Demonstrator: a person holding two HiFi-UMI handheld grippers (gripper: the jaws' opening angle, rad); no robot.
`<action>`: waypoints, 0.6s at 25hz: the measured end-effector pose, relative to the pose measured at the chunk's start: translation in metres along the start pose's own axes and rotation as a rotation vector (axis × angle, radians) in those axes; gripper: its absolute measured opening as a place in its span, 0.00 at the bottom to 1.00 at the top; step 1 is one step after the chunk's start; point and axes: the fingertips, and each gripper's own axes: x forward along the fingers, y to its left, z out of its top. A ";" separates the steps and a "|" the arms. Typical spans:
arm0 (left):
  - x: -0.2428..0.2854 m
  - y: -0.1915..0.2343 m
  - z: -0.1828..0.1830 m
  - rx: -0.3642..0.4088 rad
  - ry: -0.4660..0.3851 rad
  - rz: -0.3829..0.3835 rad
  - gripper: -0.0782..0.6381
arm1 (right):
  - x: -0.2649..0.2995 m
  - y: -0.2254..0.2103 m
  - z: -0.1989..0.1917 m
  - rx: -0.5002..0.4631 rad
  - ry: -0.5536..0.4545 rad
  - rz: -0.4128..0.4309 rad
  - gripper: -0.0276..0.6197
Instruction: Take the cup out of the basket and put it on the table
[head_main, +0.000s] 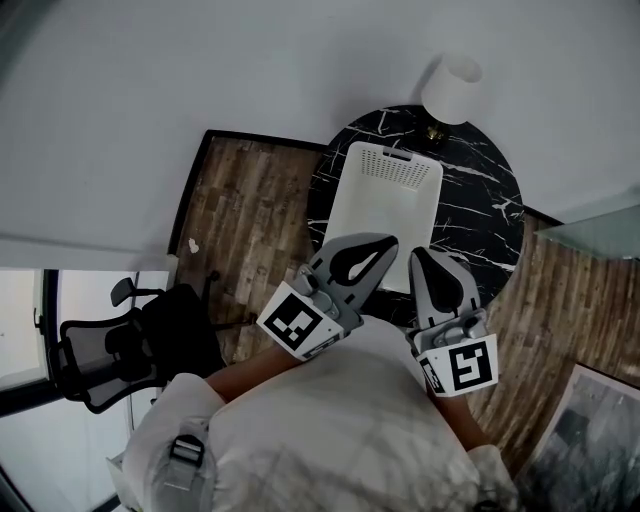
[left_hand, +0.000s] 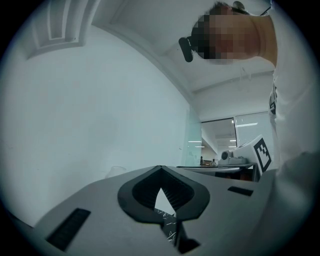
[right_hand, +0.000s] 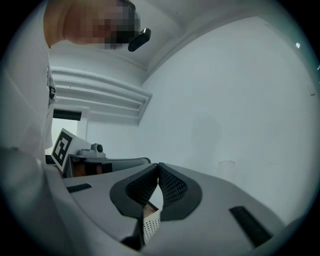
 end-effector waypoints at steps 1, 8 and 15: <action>0.000 -0.001 0.000 -0.001 -0.001 -0.001 0.12 | -0.001 0.000 0.002 -0.013 -0.003 -0.005 0.06; 0.004 -0.007 0.002 0.010 -0.008 -0.017 0.12 | -0.004 -0.005 0.006 -0.028 -0.011 -0.026 0.06; 0.008 -0.009 0.000 0.006 -0.002 -0.017 0.12 | -0.006 -0.009 0.005 -0.022 -0.011 -0.033 0.06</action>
